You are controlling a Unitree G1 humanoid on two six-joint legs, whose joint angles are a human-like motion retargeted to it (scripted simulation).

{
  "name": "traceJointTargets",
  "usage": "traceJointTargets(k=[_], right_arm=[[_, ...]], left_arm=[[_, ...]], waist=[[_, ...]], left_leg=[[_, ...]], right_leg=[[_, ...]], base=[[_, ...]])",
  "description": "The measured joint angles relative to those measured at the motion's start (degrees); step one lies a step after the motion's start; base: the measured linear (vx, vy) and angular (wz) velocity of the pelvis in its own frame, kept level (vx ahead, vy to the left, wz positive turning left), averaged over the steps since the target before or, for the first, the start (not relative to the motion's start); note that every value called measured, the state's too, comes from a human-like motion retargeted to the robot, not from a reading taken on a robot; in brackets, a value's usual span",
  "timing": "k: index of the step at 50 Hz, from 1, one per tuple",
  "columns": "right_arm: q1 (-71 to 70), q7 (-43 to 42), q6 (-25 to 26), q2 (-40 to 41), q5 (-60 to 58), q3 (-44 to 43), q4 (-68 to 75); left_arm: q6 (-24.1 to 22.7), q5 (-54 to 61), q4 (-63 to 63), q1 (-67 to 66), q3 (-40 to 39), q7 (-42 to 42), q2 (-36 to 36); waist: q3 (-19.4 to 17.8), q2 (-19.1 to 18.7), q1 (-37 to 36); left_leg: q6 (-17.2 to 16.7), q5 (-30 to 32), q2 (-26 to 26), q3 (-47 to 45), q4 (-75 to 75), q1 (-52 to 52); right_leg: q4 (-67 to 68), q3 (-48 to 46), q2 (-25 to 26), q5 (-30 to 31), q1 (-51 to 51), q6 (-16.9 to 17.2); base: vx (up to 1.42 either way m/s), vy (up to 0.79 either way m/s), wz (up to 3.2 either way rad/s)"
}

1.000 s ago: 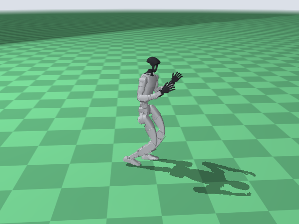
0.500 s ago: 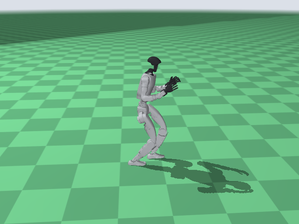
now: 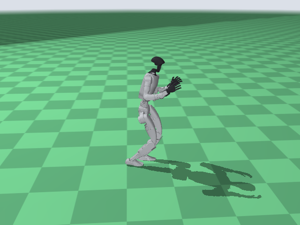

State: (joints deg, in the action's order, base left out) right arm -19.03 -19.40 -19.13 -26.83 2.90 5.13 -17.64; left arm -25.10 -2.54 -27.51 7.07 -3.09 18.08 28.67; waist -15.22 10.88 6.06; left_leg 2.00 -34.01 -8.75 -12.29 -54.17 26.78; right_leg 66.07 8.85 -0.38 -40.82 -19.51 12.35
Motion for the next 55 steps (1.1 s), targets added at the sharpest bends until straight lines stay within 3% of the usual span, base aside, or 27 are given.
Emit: traceJointTargets(k=[6, 15, 26, 30, 32, 35, 41, 50, 55], right_arm=[[-3.18, 0.03, -0.19, 0.07, 0.25, 0.64, 2.24], [-5.22, 1.60, -1.00, 0.45, 3.06, 2.04, 3.71], [-3.18, 2.96, -1.63, 2.60, 4.99, 2.17, 0.68], [-2.20, 3.10, -1.76, 3.52, 4.27, 2.13, -1.13], [-1.98, 3.07, -1.76, 3.92, 3.77, 2.33, -1.94], [-1.91, 3.23, -1.74, 4.26, 3.09, 2.81, -3.17], [-1.94, 4.78, -1.00, 3.48, 1.90, 3.68, -5.15], [-2.21, 6.93, 0.48, 1.04, 0.64, 4.15, -5.08], [-2.70, 7.26, 1.16, -0.18, 0.60, 4.61, -3.27]], left_arm=[[0.18, -1.60, 2.02, 2.10, -0.62, 2.35, -0.08], [0.28, -1.16, 5.55, 4.11, -1.44, 3.56, -0.94], [0.00, 0.40, 4.19, 0.69, -3.60, 3.15, -3.30], [-0.22, 0.58, 3.31, 2.28, -3.09, 3.66, -4.30], [-0.33, 0.62, 2.89, 3.42, -2.67, 4.22, -4.61], [-0.28, 0.28, 2.25, 4.86, -2.02, 4.97, -4.67], [0.32, 0.88, 2.04, 7.38, -0.17, 4.88, -4.51], [0.77, 4.08, 2.49, 8.79, 1.01, 2.87, -4.01], [0.44, 6.83, 1.99, 8.61, 1.11, 1.41, -3.56]], waist=[[-0.47, 1.81, -2.04], [-1.59, 0.05, -4.58], [-1.85, 0.00, -3.89], [-1.75, 1.50, -2.37], [-1.70, 2.33, -1.41], [-1.52, 2.68, -0.15], [-0.50, 1.48, 3.00], [0.77, -0.26, 6.82], [0.98, -1.64, 6.44]], left_leg=[[0.39, 1.02, -1.17, -1.13, 1.03, 0.03], [-0.50, 2.84, 1.90, -1.51, -2.78, 0.88], [0.79, 1.88, 2.30, -2.94, -3.21, -0.50], [1.90, 0.56, 0.57, -3.69, -1.49, -1.89], [2.24, 0.31, -0.31, -3.86, -0.31, -2.66], [1.64, -0.22, 0.13, -3.46, 0.68, -3.42], [1.10, -0.52, 0.26, -2.37, 3.30, -4.21], [1.26, -0.09, -2.09, 1.22, 6.83, -6.61], [0.86, 0.29, -1.81, 3.11, 4.69, -7.46]], right_leg=[[-2.51, -1.15, -1.27, -1.28, 5.58, -1.32], [-7.88, -2.71, 0.13, -3.50, 9.51, -4.19], [-4.99, -2.58, 0.48, -2.56, 10.52, -2.67], [0.95, -2.36, -0.76, 0.10, 8.66, 0.49], [5.29, -2.51, -0.92, 4.23, 6.88, 2.62], [11.86, -4.33, 1.58, 9.75, 3.56, 2.65], [19.01, -6.17, -0.25, 11.31, -5.63, 2.65], [9.80, -2.02, -5.35, 8.40, -13.32, 2.65], [1.07, 0.20, -4.44, 8.73, -12.21, 2.25]], base=[[-0.14, -0.02, -0.05], [-0.06, -0.02, -0.05], [0.04, -0.01, 0.01], [0.09, 0.01, 0.06], [0.09, -0.04, 0.07], [0.09, -0.12, -0.01], [0.10, 0.01, 0.08], [0.16, 0.04, 0.28], [0.17, -0.04, 0.24]])
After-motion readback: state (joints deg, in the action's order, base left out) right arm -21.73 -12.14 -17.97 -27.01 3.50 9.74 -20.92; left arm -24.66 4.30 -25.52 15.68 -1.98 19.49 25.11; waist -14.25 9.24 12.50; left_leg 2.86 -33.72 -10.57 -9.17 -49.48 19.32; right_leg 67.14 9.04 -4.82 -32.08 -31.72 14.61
